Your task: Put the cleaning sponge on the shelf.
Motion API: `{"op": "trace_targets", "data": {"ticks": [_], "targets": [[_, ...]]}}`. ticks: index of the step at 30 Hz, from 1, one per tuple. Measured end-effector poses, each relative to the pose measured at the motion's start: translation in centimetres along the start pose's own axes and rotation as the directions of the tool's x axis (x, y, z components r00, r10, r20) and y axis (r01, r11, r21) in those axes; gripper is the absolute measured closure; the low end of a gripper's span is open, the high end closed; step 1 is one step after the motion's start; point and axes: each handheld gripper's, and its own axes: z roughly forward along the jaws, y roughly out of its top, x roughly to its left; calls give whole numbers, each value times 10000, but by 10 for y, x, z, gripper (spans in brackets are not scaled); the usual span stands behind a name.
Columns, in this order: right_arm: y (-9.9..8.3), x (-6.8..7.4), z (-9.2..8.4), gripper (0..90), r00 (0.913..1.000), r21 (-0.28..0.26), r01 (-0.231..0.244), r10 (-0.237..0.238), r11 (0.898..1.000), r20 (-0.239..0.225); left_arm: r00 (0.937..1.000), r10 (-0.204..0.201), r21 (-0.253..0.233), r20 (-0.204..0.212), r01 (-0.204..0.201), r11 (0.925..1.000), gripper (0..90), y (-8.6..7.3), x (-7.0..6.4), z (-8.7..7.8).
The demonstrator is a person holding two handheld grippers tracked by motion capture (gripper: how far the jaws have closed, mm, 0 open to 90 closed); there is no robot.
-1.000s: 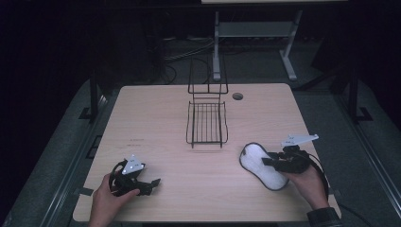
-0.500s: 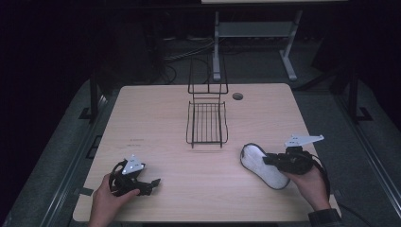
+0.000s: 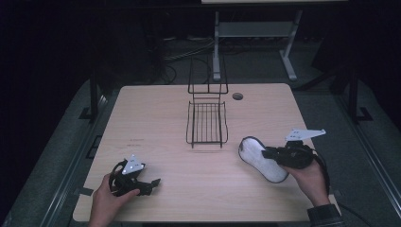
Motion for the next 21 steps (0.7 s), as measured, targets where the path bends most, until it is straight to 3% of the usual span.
{"op": "trace_targets", "data": {"ticks": [21], "targets": [[39, 0, 8, 769, 9991, -611, 392, -400, 9974, -105, 10000, 2, 2, 2, -2, 10000, 125, 0, 0, 0]]}}
